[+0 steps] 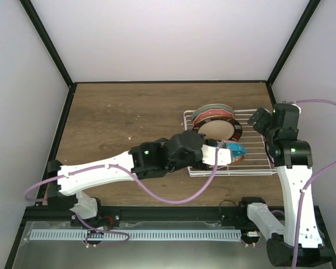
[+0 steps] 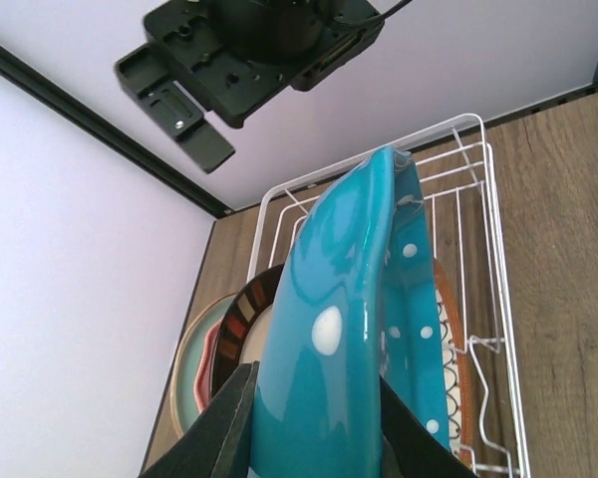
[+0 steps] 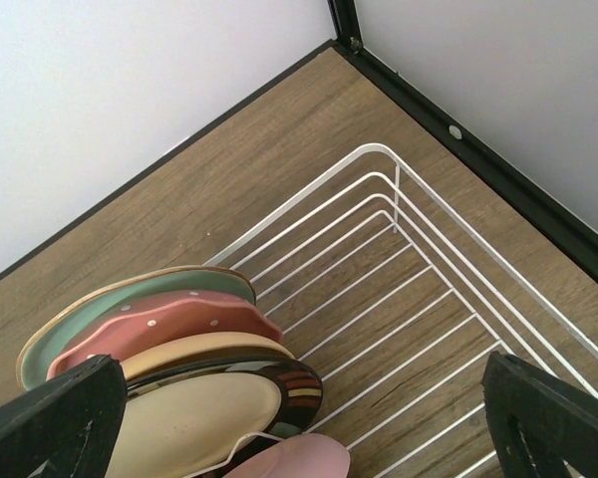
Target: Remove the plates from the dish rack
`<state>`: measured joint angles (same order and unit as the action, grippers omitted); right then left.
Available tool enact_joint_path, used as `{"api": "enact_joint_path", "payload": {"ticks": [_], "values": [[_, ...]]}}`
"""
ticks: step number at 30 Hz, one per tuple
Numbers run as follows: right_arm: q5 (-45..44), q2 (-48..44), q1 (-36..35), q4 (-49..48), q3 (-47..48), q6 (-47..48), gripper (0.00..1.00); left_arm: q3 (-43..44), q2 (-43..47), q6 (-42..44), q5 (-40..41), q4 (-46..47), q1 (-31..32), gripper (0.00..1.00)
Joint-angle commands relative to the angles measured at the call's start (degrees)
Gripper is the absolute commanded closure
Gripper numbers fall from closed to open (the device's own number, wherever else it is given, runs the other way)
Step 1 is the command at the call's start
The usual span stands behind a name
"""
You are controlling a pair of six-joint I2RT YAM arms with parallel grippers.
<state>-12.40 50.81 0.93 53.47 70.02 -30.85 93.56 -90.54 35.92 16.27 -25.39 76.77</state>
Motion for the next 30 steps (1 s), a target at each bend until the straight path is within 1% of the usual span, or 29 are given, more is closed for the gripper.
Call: {"api": "enact_joint_path", "payload": {"ticks": [1,5,7,10,13,15,20,23,26,30], "values": [[-0.2,0.2,0.3,-1.4,-0.7,-1.1,0.0,-3.2,9.0,0.8,-0.7,11.1,-1.0,0.96],[0.1,1.1,0.3,-2.1,-0.9,-1.7,0.0,-6.6,15.0,-1.6,-2.2,15.6,-4.4,0.96],[0.8,1.8,0.3,-2.8,-0.8,-2.3,0.0,-6.7,16.5,-3.3,-1.9,15.9,-7.0,0.96],[1.6,3.1,0.3,-4.0,-0.6,-3.2,0.0,-5.5,17.7,-7.3,-2.3,14.7,-14.2,0.96],[0.9,4.4,0.3,-5.2,-0.3,-3.0,0.0,-2.7,16.7,-12.9,-4.3,10.8,-23.7,0.96],[0.2,5.3,0.3,-6.1,0.2,-2.1,0.0,-0.2,14.7,-17.9,-7.3,7.2,-31.4,0.96],[-1.1,7.8,0.3,-7.3,1.9,-1.4,0.0,4.5,6.3,-36.6,-18.0,0.7,-52.4,0.96],[-0.9,9.0,0.3,-7.3,2.8,-1.8,0.0,6.7,-0.5,-45.6,-25.8,-2.7,-61.7,0.96],[-1.4,9.4,0.3,-7.3,3.1,-2.1,0.0,7.0,-7.9,-52.7,-35.3,-4.2,-67.7,0.96],[-1.9,9.2,0.3,-6.6,3.3,-2.5,0.0,3.0,-14.0,-58.1,-43.1,1.1,-70.0,0.96]]}}
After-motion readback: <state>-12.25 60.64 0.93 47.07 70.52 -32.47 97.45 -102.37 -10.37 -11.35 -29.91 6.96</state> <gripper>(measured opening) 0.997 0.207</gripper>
